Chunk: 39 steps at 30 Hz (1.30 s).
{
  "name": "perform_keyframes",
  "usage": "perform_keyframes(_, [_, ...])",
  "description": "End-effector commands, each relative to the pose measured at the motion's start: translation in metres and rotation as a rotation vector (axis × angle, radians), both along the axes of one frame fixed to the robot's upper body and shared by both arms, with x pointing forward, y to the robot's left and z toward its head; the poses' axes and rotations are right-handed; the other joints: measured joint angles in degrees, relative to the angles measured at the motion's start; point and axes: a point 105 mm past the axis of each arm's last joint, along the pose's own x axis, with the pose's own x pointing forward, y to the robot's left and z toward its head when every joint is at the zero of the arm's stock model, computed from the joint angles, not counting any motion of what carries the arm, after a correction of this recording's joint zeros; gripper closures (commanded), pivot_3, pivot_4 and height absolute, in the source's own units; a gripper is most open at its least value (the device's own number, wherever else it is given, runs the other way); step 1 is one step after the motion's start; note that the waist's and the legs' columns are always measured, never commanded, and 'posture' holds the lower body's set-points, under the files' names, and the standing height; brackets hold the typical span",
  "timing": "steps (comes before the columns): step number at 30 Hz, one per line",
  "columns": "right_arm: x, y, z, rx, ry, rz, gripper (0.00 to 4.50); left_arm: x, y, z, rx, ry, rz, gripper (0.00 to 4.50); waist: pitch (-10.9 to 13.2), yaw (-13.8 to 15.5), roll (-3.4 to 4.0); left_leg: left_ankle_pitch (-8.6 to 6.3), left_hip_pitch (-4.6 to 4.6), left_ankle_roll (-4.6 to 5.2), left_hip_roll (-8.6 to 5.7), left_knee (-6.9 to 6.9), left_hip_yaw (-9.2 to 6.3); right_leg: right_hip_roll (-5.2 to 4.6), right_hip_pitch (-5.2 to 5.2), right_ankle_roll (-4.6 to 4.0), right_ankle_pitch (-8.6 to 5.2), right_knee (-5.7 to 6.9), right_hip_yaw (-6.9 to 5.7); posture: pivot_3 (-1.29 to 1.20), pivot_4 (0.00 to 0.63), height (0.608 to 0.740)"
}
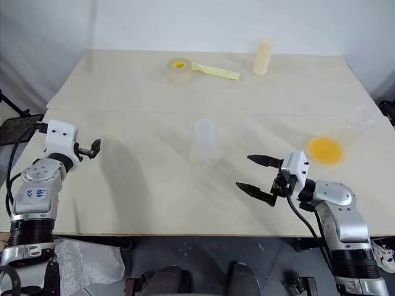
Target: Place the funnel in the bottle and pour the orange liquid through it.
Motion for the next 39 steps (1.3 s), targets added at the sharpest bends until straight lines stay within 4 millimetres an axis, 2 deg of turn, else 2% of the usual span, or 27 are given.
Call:
perform_keyframes(1, [-0.005, -0.004, 0.011, -0.005, -0.044, -0.011, 0.00, 0.000, 0.005, 0.014, 0.048, -0.022, 0.004, 0.01, 0.0, 0.0, 0.00, 0.00, -0.01, 0.00, 0.00, 0.00, 0.00, 0.00, 0.00, 0.00, 0.00, 0.00, 0.00, 0.00, 0.150, 0.740])
perform_keyframes(6, [-0.008, -0.006, 0.008, -0.006, -0.043, -0.020, 0.00, -0.005, 0.009, 0.018, 0.068, -0.022, 0.020, 0.01, 0.0, 0.0, 0.00, 0.00, 0.00, 0.00, 0.00, 0.01, 0.00, 0.00, 0.01, 0.00, 0.00, 0.00, 0.00, 0.00, 0.150, 0.740])
perform_keyframes(8, [-0.009, -0.006, 0.007, -0.007, -0.043, -0.021, 0.00, -0.006, 0.010, 0.018, 0.070, -0.019, 0.023, 0.41, 0.0, 0.0, 0.00, 0.00, 0.00, 0.00, 0.00, 0.01, 0.00, 0.00, 0.01, 0.00, 0.00, 0.00, 0.00, 0.00, 0.150, 0.740])
perform_keyframes(11, [-0.010, -0.006, 0.006, -0.006, -0.044, -0.024, 0.00, -0.007, 0.010, 0.019, 0.067, -0.014, 0.024, 1.20, 0.0, 0.0, 0.00, 0.00, 0.00, 0.00, -0.01, 0.02, 0.00, 0.00, 0.01, 0.00, 0.00, 0.00, 0.00, 0.00, 0.150, 0.740])
perform_keyframes(20, [-0.010, -0.003, 0.005, -0.003, -0.048, -0.026, 0.00, -0.008, 0.009, 0.017, 0.056, 0.011, 0.015, 4.26, 0.0, 0.0, 0.00, 0.00, 0.00, 0.00, 0.00, 0.02, 0.00, 0.00, 0.01, 0.01, 0.00, 0.00, 0.01, 0.00, 0.150, 0.740])
perform_keyframes(21, [-0.010, -0.003, 0.005, -0.003, -0.049, -0.027, 0.00, -0.008, 0.009, 0.017, 0.053, 0.012, 0.012, 4.46, 0.0, 0.0, 0.00, 0.00, 0.00, 0.00, 0.00, 0.02, 0.00, 0.00, 0.01, 0.01, 0.00, 0.00, 0.01, 0.00, 0.150, 0.740])
perform_keyframes(28, [-0.011, -0.001, 0.007, 0.002, -0.053, -0.043, 0.00, -0.008, 0.006, 0.026, 0.020, -0.003, -0.006, 4.46, 0.0, 0.1, 0.00, 0.00, 0.00, 0.00, 0.00, 0.02, -0.01, -0.01, 0.01, 0.01, 0.00, 0.01, 0.02, 0.00, 0.150, 0.740])
perform_keyframes(31, [-0.011, -0.001, 0.008, 0.006, -0.059, -0.055, 0.00, -0.006, -0.003, 0.037, -0.007, -0.037, -0.063, 4.46, 0.0, 0.1, 0.00, 0.00, 0.00, 0.00, 0.00, 0.02, -0.01, -0.01, 0.01, 0.01, 0.00, 0.01, 0.02, 0.00, 0.150, 0.740])
perform_keyframes(37, [-0.009, -0.003, 0.012, 0.006, -0.069, -0.069, 0.00, -0.007, -0.045, 0.075, -0.113, -0.109, -0.275, 4.46, 0.0, 0.2, -0.02, 0.00, -0.04, 0.00, 0.03, 0.07, -0.07, -0.04, 0.01, 0.01, 0.01, 0.02, 0.01, 0.00, 0.150, 0.740])
perform_keyframes(39, [-0.007, -0.006, 0.014, 0.002, -0.080, -0.077, 0.00, -0.009, -0.066, 0.098, -0.161, -0.168, -0.377, 4.46, 0.0, 0.1, -0.03, 0.00, -0.04, 0.00, 0.03, 0.06, -0.07, -0.04, 0.02, 0.01, 0.01, 0.03, 0.01, 0.00, 0.150, 0.740])
